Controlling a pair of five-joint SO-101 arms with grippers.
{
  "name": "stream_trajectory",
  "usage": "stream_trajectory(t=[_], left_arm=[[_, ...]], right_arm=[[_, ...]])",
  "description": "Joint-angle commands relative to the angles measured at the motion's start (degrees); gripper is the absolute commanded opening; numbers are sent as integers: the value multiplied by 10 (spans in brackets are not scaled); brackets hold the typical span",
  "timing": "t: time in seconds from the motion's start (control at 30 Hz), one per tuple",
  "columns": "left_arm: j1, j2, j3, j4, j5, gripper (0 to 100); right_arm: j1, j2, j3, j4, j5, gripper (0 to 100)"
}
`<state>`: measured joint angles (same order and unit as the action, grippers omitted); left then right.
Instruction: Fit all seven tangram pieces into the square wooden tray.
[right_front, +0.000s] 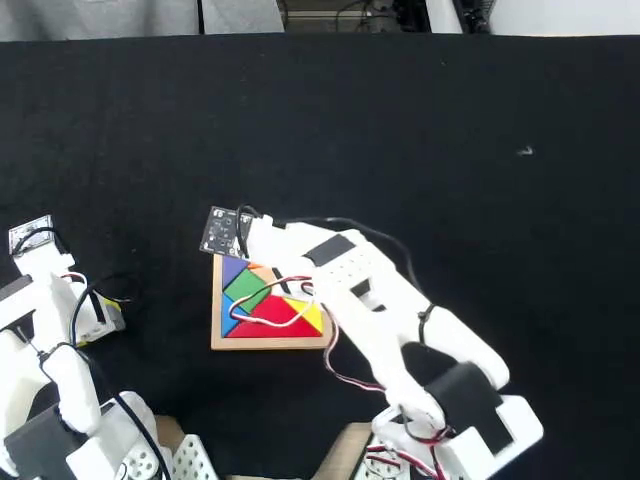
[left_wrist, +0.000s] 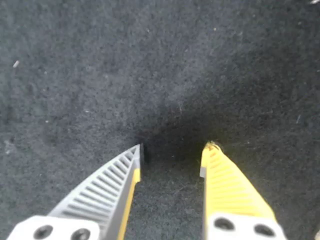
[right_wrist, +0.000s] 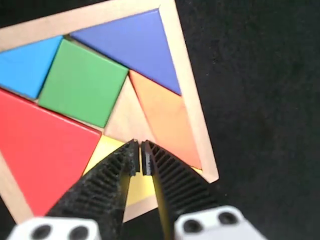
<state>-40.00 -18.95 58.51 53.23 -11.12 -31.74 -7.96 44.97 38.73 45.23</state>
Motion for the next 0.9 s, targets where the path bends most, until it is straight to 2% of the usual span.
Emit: stream_trajectory(t=[0.0,0.2,0.87], left_arm=[[-8,-2,-24,2,-2,198],[-8,-2,-24,2,-2,198],[-8,-2,-24,3,-2,198]], right_arm=[[4,0,-23,-12,-6,12],[-23,-1,-22,-9,-7,12],[-25,3,-7,-11,-7,12]])
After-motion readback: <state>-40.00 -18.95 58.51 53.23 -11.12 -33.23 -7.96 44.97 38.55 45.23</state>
